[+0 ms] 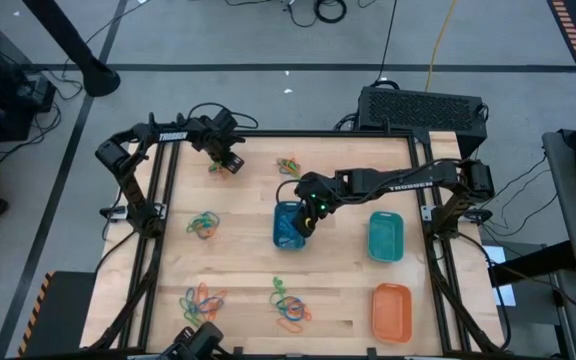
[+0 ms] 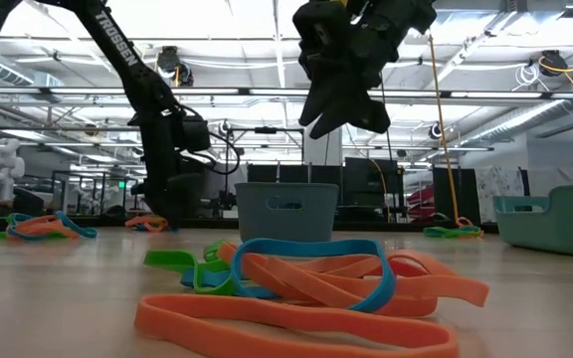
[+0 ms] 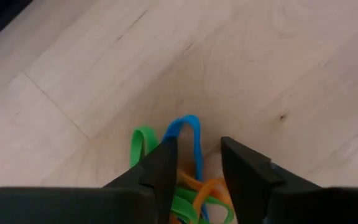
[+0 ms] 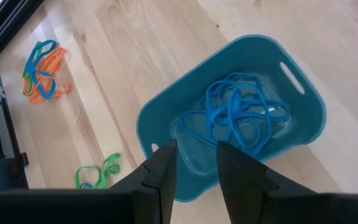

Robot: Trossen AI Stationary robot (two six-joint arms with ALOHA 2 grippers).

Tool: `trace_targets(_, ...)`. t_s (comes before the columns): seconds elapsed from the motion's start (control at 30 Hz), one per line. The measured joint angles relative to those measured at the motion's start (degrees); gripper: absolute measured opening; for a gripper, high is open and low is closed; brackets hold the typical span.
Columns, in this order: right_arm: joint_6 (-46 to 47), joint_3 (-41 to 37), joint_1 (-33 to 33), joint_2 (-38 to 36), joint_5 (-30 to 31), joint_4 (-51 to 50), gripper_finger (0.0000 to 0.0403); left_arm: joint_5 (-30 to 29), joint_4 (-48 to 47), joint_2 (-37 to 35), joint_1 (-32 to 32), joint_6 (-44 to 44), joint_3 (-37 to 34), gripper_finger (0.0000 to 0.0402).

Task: Sort rubber bands into baskets
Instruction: Put the blue rubberband into the blue bin

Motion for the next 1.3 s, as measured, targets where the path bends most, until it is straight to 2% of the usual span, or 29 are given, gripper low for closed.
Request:
trace_targets(0.13,0.00,0.00,0.80,0.00,0.54,0.00,0.0105,1.48,0.13,0.05,0.00,1.12,-0.04,0.0034)
trace_targets(0.2,0.20,0.00,1.24,0.00,1.38,0.00,0.0105,2.30,0.00,0.07,-0.04,1.24,-0.04,0.0010)
trace_targets(0.37,0.61,0.00,2.45,0.02,1.46,-0.02,0.0105,5.74,0.03,-2.22,0.02,1.22,-0.46,0.0004)
trace_targets(0.57,0.62,0.00,3.65,0.02,1.98,-0.02,0.0105,6.87,0.74,-8.79,-0.02,1.17,-0.35,0.0002)
trace_targets(0.7,0.60,0.00,4.19,0.02,3.13,0.22,0.0105,9.74,-0.03,-13.01,-0.21,0.67,-0.31,0.0001)
trace_targets(1.1,-0.40,0.00,4.27,0.04,3.19,2.20,0.0105,10.40,-8.16,-22.63,-0.20,-0.27,-0.28,0.0001)
trace_targets(1.2,-1.12,0.00,4.27,0.04,3.19,3.53,0.0105,6.45,-10.77,-23.07,-0.25,0.47,-0.28,0.0000)
trace_targets(1.3,-1.49,0.00,4.15,0.04,3.19,5.22,0.0105,5.51,-11.30,-23.04,-0.16,1.18,-1.47,0.0000)
